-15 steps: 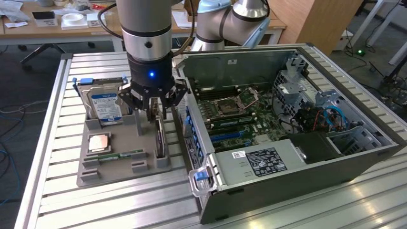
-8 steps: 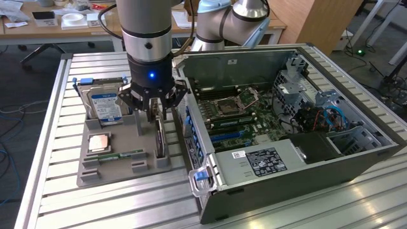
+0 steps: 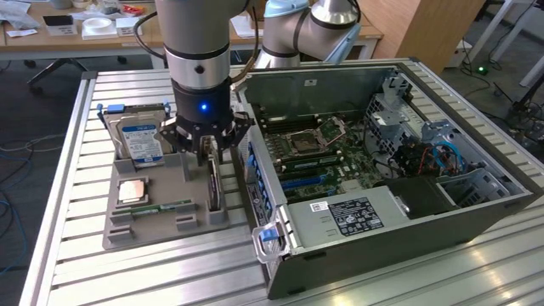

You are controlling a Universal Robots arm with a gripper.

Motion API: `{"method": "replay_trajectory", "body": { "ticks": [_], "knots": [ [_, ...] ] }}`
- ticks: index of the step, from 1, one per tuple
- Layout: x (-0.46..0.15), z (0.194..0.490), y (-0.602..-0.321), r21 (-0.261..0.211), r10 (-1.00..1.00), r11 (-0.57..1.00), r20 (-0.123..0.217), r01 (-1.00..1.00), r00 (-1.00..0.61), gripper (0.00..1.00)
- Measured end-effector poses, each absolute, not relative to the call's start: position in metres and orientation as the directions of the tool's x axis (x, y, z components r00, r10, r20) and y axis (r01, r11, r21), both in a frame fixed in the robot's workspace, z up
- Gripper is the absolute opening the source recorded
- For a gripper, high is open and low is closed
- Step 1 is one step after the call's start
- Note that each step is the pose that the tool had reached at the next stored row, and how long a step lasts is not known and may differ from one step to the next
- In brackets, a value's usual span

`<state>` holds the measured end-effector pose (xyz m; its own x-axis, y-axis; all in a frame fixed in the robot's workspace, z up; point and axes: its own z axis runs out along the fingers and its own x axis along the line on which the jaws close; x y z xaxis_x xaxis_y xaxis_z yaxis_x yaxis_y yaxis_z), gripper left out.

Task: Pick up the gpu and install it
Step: 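Pick up the gpu and move the gpu toward the slot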

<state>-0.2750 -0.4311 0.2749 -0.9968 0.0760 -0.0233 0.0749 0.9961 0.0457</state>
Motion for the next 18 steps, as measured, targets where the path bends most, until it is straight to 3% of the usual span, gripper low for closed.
{"method": "replay_trajectory", "body": {
  "ticks": [18],
  "knots": [
    [-0.274,0.257,-0.431,0.046,0.076,0.996,-0.023,0.075,-0.997,0.42]
  ]
}}
